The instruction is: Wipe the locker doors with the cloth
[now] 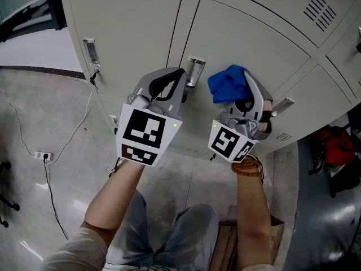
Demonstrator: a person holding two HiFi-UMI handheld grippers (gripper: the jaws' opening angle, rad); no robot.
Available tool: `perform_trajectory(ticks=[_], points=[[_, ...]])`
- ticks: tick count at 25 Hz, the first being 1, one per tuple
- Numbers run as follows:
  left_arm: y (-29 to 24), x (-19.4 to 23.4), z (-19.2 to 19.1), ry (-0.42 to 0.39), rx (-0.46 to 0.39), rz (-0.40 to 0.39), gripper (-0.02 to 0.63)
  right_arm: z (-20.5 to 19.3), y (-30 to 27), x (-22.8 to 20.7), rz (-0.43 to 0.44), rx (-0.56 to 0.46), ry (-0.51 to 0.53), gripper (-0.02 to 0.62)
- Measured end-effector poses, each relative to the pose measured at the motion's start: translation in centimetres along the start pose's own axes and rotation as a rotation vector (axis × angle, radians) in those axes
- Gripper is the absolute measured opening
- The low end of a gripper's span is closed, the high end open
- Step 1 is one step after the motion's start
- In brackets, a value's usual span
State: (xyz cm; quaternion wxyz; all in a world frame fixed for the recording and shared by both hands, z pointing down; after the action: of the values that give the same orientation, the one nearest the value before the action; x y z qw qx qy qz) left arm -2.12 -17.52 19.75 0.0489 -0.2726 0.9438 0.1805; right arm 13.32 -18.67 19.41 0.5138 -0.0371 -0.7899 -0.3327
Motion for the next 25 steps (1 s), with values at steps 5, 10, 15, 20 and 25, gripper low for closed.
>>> perform_trajectory(ticks=[5,10,15,20,25], points=[[1.5,0.5,-0.6,0.021,-0.005,0.013,0.003,1.6,-0.1,-1.1,0.029,0.025,-0.338,0.029],[3.0,-0.6,-1.1,0.065,-0.033,0.010,0.003,3.7,3.1,-3.9,-0.002,0.040,-0.872,0.029],[4.4,-2.9,-2.7,0.099,-0.058,-0.008,0.003,3.9,7.6,-0.8,0.029,0.054,-1.159,0.029],[5.2,-3.6,-5.2,0.184,-0.021,0.006,0.003,2.9,9.7,2.0,0.050,0.074,-1.244,0.029],[5.1,-4.0,-5.3,0.162,-0.024,-0.012,0.003,4.7,10.2,1.4,0.047,0.028,-1.201,0.029]])
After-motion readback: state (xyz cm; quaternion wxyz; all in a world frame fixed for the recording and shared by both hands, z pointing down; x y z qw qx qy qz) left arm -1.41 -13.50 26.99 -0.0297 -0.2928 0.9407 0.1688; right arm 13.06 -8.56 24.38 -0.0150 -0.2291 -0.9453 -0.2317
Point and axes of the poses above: the fingertips, and each gripper's own axes: y backward along the fingers, x to its left, z out of its top, the point moved 5 cm from there along y, backward along the fingers, and after that the axes turned 13 degrees about -x, right-handed, at the moved point
